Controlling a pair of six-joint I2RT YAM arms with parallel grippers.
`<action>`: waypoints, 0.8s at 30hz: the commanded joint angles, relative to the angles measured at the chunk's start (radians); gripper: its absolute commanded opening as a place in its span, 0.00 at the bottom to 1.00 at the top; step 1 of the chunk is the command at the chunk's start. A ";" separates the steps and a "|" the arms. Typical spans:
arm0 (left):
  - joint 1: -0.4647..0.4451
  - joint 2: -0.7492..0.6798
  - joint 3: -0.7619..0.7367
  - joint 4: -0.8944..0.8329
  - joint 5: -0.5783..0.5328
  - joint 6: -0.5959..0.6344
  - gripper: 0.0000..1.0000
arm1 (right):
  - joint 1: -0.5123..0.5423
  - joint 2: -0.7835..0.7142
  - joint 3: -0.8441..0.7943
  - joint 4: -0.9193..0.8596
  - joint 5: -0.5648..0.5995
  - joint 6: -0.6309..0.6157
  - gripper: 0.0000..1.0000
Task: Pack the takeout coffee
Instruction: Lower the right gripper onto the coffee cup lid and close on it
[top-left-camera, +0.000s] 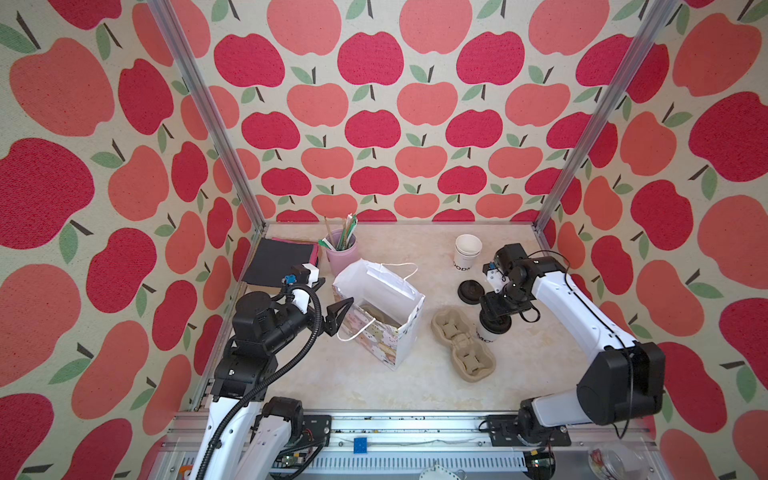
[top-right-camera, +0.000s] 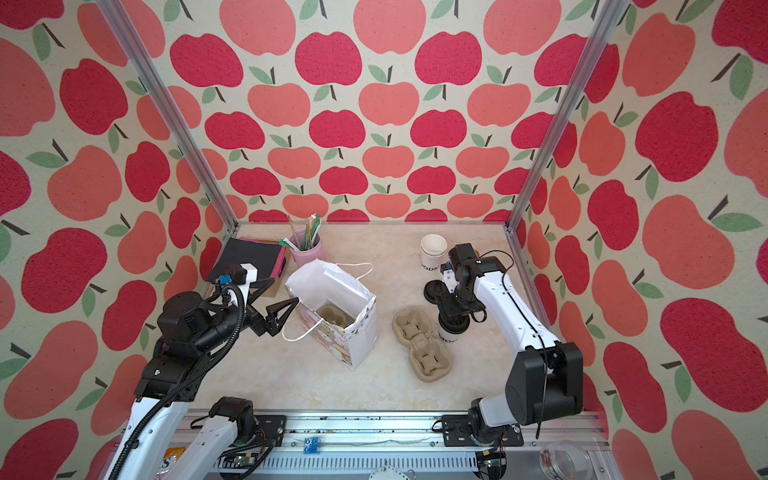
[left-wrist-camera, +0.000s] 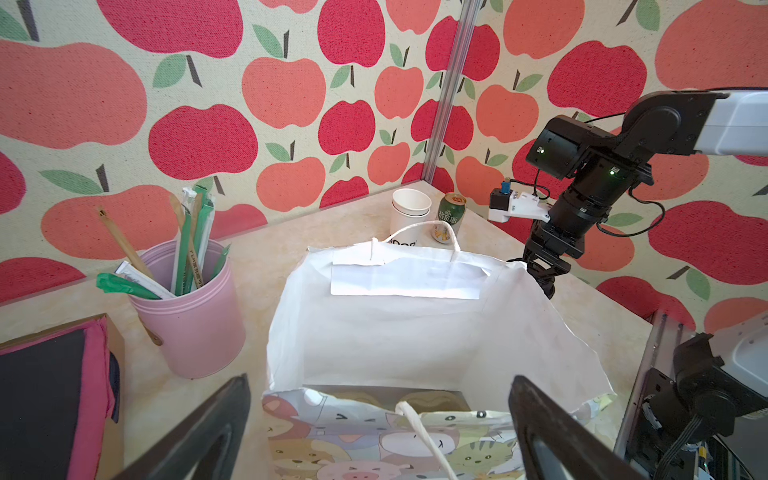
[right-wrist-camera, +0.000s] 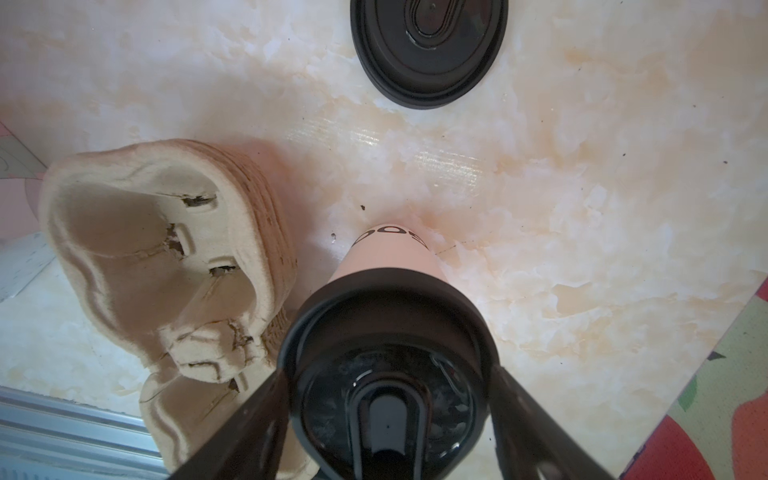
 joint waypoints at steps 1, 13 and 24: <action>0.008 -0.005 -0.012 0.032 0.029 -0.004 0.99 | -0.001 -0.001 0.016 -0.035 0.003 0.005 0.76; 0.013 -0.005 -0.015 0.031 0.028 -0.004 0.99 | 0.014 -0.001 0.006 -0.041 0.013 0.007 0.80; 0.019 -0.001 -0.015 0.032 0.025 -0.004 0.99 | 0.031 -0.053 -0.010 -0.052 0.033 0.022 0.83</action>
